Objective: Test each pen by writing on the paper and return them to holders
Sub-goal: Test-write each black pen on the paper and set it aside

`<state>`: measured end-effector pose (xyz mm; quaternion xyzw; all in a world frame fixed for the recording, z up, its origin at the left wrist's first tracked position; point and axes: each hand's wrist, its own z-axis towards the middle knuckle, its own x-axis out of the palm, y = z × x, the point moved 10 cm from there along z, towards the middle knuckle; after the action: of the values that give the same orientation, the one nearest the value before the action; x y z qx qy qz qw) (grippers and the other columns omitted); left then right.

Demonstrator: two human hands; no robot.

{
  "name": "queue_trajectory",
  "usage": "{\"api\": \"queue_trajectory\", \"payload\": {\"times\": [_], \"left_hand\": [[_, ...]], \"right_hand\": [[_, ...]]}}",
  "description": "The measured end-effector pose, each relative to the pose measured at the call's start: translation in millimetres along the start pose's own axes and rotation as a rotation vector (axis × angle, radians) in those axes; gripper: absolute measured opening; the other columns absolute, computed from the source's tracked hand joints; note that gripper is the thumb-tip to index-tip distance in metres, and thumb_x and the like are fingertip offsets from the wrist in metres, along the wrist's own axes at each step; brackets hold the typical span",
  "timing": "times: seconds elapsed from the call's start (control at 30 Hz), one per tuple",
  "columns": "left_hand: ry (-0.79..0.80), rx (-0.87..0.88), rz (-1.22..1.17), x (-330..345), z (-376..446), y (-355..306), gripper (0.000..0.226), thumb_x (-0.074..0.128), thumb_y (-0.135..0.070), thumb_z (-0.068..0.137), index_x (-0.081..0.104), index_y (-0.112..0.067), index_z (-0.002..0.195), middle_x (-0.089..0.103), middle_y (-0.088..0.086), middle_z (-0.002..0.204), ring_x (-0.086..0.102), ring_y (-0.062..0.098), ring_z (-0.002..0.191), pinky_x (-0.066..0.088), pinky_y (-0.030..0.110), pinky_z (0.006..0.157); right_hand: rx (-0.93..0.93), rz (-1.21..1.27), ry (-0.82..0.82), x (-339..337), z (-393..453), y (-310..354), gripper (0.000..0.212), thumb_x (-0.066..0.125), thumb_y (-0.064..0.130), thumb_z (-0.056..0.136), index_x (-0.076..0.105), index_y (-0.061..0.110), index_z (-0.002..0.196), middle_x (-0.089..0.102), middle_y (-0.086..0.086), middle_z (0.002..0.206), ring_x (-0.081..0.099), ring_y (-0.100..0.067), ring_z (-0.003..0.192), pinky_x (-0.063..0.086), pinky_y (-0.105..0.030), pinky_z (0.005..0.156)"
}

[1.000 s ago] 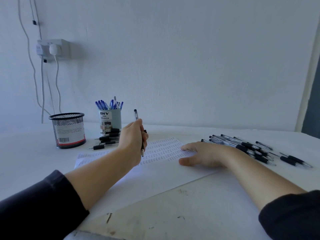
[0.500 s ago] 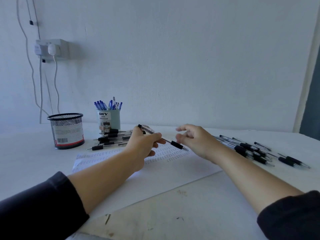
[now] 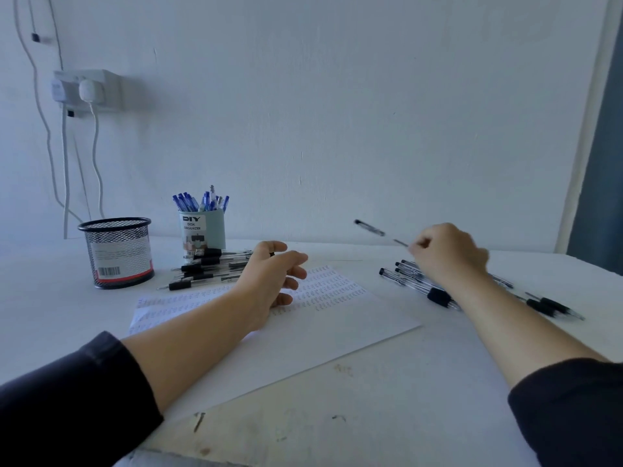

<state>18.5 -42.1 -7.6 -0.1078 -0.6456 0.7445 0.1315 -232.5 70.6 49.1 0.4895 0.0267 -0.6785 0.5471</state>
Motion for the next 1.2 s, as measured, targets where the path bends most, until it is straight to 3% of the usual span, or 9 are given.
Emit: {"api": "queue_trajectory", "payload": {"times": [0.23, 0.4, 0.5, 0.67, 0.8, 0.93, 1.07, 1.13, 1.2], "left_hand": [[0.017, 0.006, 0.065, 4, 0, 0, 0.019, 0.059, -0.013, 0.09, 0.052, -0.015, 0.108, 0.061, 0.007, 0.072, 0.049, 0.017, 0.06, 0.037, 0.026, 0.048], [0.014, 0.003, 0.101, 3, 0, 1, 0.003, 0.055, -0.008, 0.091, 0.057, -0.011, 0.093, 0.06, 0.007, 0.067, 0.048, 0.017, 0.058, 0.036, 0.025, 0.047], [0.013, 0.009, 0.114, 3, -2, 0, 0.007, 0.054, -0.007, 0.091, 0.058, -0.01, 0.087, 0.06, 0.006, 0.063, 0.048, 0.017, 0.057, 0.036, 0.025, 0.047], [0.009, -0.003, 0.113, 2, -2, 0, 0.012, 0.052, -0.006, 0.092, 0.059, -0.01, 0.083, 0.06, 0.007, 0.064, 0.047, 0.016, 0.056, 0.036, 0.025, 0.047], [0.005, -0.008, 0.108, -1, -1, -1, 0.012, 0.053, -0.007, 0.092, 0.061, -0.01, 0.083, 0.06, 0.007, 0.062, 0.048, 0.016, 0.055, 0.037, 0.026, 0.047], [0.038, -0.016, 0.047, -7, 4, -11, 0.013, 0.051, -0.007, 0.093, 0.062, -0.008, 0.085, 0.059, 0.007, 0.062, 0.048, 0.016, 0.053, 0.037, 0.025, 0.047], [0.124, 0.013, -0.024, -29, 12, -37, 0.013, 0.053, -0.008, 0.092, 0.062, -0.008, 0.084, 0.062, 0.006, 0.065, 0.052, 0.014, 0.049, 0.04, 0.019, 0.04], [0.011, 0.093, 0.122, -59, 20, -49, 0.015, 0.055, -0.005, 0.091, 0.065, -0.009, 0.081, 0.063, 0.005, 0.069, 0.054, 0.014, 0.055, 0.042, 0.021, 0.045], [-0.206, 0.187, 0.496, -97, 29, -56, 0.018, 0.058, -0.001, 0.088, 0.065, -0.011, 0.075, 0.062, 0.006, 0.072, 0.055, 0.019, 0.065, 0.045, 0.025, 0.056]], "right_hand": [[0.488, -0.158, -0.047, -21, -8, -89, 0.006, 0.054, 0.009, 0.083, 0.054, 0.01, 0.088, 0.049, -0.014, 0.091, 0.04, -0.034, 0.116, 0.024, -0.041, 0.1], [0.573, -0.201, 0.03, -15, -16, -99, 0.014, 0.056, 0.012, 0.08, 0.044, 0.012, 0.074, 0.043, -0.012, 0.087, 0.037, -0.033, 0.116, 0.022, -0.042, 0.101], [0.549, -0.256, 0.039, -14, -16, -96, 0.008, 0.055, 0.015, 0.08, 0.05, 0.012, 0.085, 0.052, -0.013, 0.104, 0.035, -0.033, 0.119, 0.02, -0.044, 0.104], [0.377, -0.375, 0.035, -11, -10, -66, 0.024, 0.046, 0.021, 0.088, 0.056, 0.013, 0.108, 0.049, -0.011, 0.12, 0.033, -0.033, 0.12, 0.022, -0.044, 0.104], [-0.031, -0.229, 0.054, 10, -9, 5, 0.034, 0.044, 0.031, 0.094, 0.057, 0.019, 0.124, 0.047, -0.009, 0.132, 0.034, -0.03, 0.125, 0.028, -0.04, 0.101], [-0.413, 0.164, 0.431, 53, -54, 85, 0.045, 0.056, 0.042, 0.09, 0.052, 0.025, 0.131, 0.05, 0.003, 0.137, 0.039, -0.018, 0.13, 0.028, -0.041, 0.11], [-0.455, 0.211, 0.732, 88, -89, 109, 0.053, 0.062, 0.053, 0.082, 0.051, 0.034, 0.131, 0.04, 0.008, 0.146, 0.033, -0.014, 0.137, 0.025, -0.039, 0.114], [-0.457, 0.144, 0.792, 101, -94, 105, 0.06, 0.064, 0.056, 0.079, 0.048, 0.037, 0.133, 0.035, 0.009, 0.149, 0.029, -0.014, 0.139, 0.022, -0.039, 0.115], [-0.431, 0.105, 0.827, 109, -94, 97, 0.068, 0.067, 0.059, 0.074, 0.046, 0.038, 0.135, 0.034, 0.009, 0.15, 0.03, -0.016, 0.139, 0.024, -0.04, 0.115]]}}
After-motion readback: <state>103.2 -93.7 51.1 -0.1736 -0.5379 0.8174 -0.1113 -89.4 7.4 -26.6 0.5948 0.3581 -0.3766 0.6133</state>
